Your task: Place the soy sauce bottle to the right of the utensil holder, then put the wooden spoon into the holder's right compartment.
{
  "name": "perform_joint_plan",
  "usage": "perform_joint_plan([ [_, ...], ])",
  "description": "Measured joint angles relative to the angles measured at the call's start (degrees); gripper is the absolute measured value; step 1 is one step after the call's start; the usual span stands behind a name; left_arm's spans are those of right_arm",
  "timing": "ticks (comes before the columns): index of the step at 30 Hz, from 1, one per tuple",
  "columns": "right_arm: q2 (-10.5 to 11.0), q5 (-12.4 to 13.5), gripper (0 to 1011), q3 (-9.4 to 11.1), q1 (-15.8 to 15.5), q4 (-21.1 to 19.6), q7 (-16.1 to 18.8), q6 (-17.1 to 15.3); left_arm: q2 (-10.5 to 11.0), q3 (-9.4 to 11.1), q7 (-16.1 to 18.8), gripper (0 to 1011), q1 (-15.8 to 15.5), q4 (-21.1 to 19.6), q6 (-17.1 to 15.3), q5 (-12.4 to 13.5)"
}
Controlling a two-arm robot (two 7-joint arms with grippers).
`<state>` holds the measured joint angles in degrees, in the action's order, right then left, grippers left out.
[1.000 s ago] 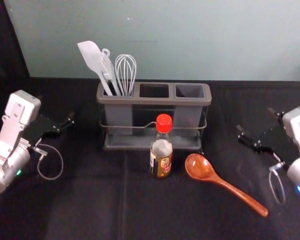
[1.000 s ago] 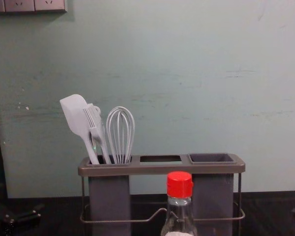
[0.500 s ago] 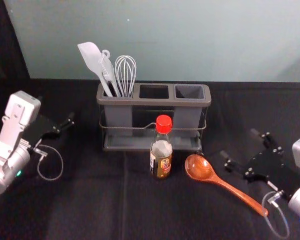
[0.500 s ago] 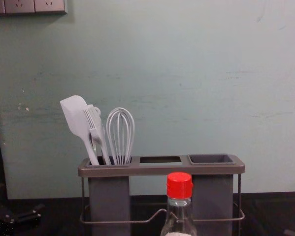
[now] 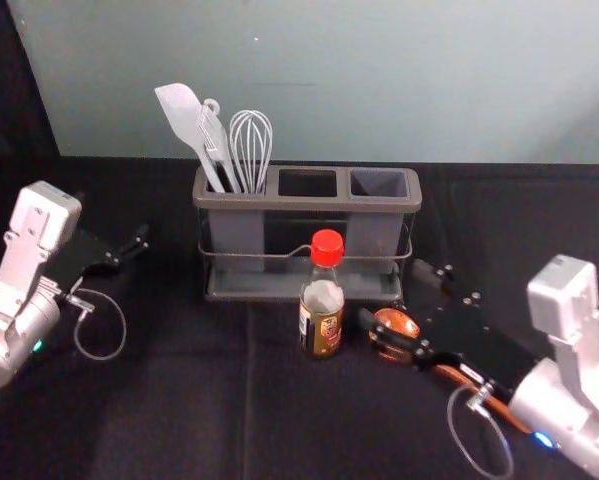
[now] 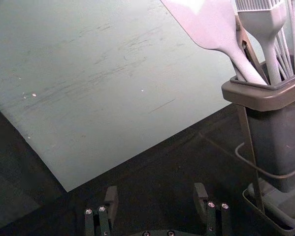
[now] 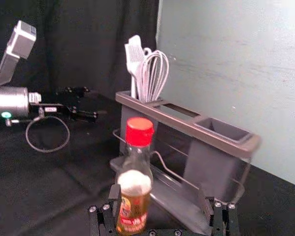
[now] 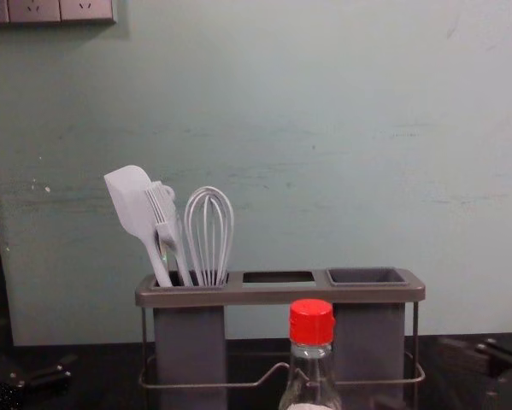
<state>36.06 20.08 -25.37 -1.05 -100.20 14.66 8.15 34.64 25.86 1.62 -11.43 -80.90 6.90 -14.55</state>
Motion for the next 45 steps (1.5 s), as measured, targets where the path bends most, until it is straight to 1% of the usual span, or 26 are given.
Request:
perform_joint_plan([
  [2, -0.82, 0.17, 1004, -0.24, 0.83, 0.58, 0.61, -0.34, 0.0, 0.0, 0.0, 1005, 0.0, 0.0, 0.0, 0.0],
  [3, -1.78, 0.51, 1004, -0.5, 1.66, 1.22, 1.27, -0.78, 0.0, 0.0, 0.0, 1005, 0.0, 0.0, 0.0, 0.0],
  [5, -2.73, 0.81, 1004, -0.71, 2.56, 1.89, 1.94, -1.27, 0.0, 0.0, 0.0, 1005, 0.0, 0.0, 0.0, 0.0],
  [8, -4.86, 1.02, 1004, -1.3, 4.69, 3.49, 3.34, -2.3, 0.0, 0.0, 0.0, 1005, 0.0, 0.0, 0.0, 0.0],
  [11, -5.96, 0.96, 1004, -1.56, 5.75, 4.33, 3.86, -2.73, 0.0, 0.0, 0.0, 1005, 0.0, 0.0, 0.0, 0.0],
  [12, -6.79, 0.73, 1004, -1.68, 6.54, 4.88, 4.04, -2.94, 0.0, 0.0, 0.0, 1005, 0.0, 0.0, 0.0, 0.0],
  [15, -7.84, 0.37, 1004, -1.81, 7.38, 5.63, 4.29, -3.07, 0.0, 0.0, 0.0, 1005, 0.0, 0.0, 0.0, 0.0],
  [16, -8.6, 0.12, 1004, -1.84, 7.93, 6.11, 4.37, -3.13, 0.0, 0.0, 0.0, 1005, 0.0, 0.0, 0.0, 0.0],
  [26, -12.5, -0.94, 1004, -1.91, 10.13, 8.74, 5.28, -3.62, 0.0, 0.0, 0.0, 1005, 0.0, 0.0, 0.0, 0.0],
  [32, -13.93, -1.72, 1004, -1.83, 10.65, 9.6, 5.78, -3.45, 0.0, 0.0, 0.0, 1005, 0.0, 0.0, 0.0, 0.0],
  [34, -14.46, -2.18, 967, -1.75, 10.73, 9.9, 5.96, -3.2, 0.0, 0.0, 0.0, 1005, 0.0, 0.0, 0.0, 0.0],
  [35, -14.77, -2.51, 967, -1.67, 10.74, 10.03, 6.01, -3.09, 0.0, 0.0, 0.0, 1005, 0.0, 0.0, 0.0, 0.0],
  [36, -14.92, -2.63, 922, -1.64, 10.75, 10.1, 6.03, -3.09, 0.0, 0.0, 0.0, 1005, 0.0, 0.0, 0.0, 0.0],
  [39, -15.43, -3.01, 863, -1.45, 10.67, 10.2, 6.15, -3.26, 0.0, 0.0, 0.0, 1005, 0.0, 0.0, 0.0, 0.0],
  [41, -15.63, -3.12, 788, -1.32, 10.59, 10.2, 6.24, -3.35, 0.0, 0.0, 0.0, 1005, 0.0, 0.0, 0.0, 0.0],
  [42, -15.82, -3.29, 788, -1.15, 10.5, 10.2, 6.45, -3.39, 0.0, 0.0, 0.0, 1005, 0.0, 0.0, 0.0, 0.0],
  [43, -15.9, -3.4, 754, -1.08, 10.47, 10.2, 6.53, -3.4, 0.0, 0.0, 0.0, 1005, 0.0, 0.0, 0.0, 0.0],
  [44, -16.05, -3.52, 695, -0.91, 10.4, 10.19, 6.65, -3.43, 0.0, 0.0, 0.0, 1005, 0.0, 0.0, 0.0, 0.0],
  [45, -16.12, -3.59, 695, -0.83, 10.36, 10.17, 6.72, -3.47, 0.0, 0.0, 0.0, 1005, 0.0, 0.0, 0.0, 0.0],
])
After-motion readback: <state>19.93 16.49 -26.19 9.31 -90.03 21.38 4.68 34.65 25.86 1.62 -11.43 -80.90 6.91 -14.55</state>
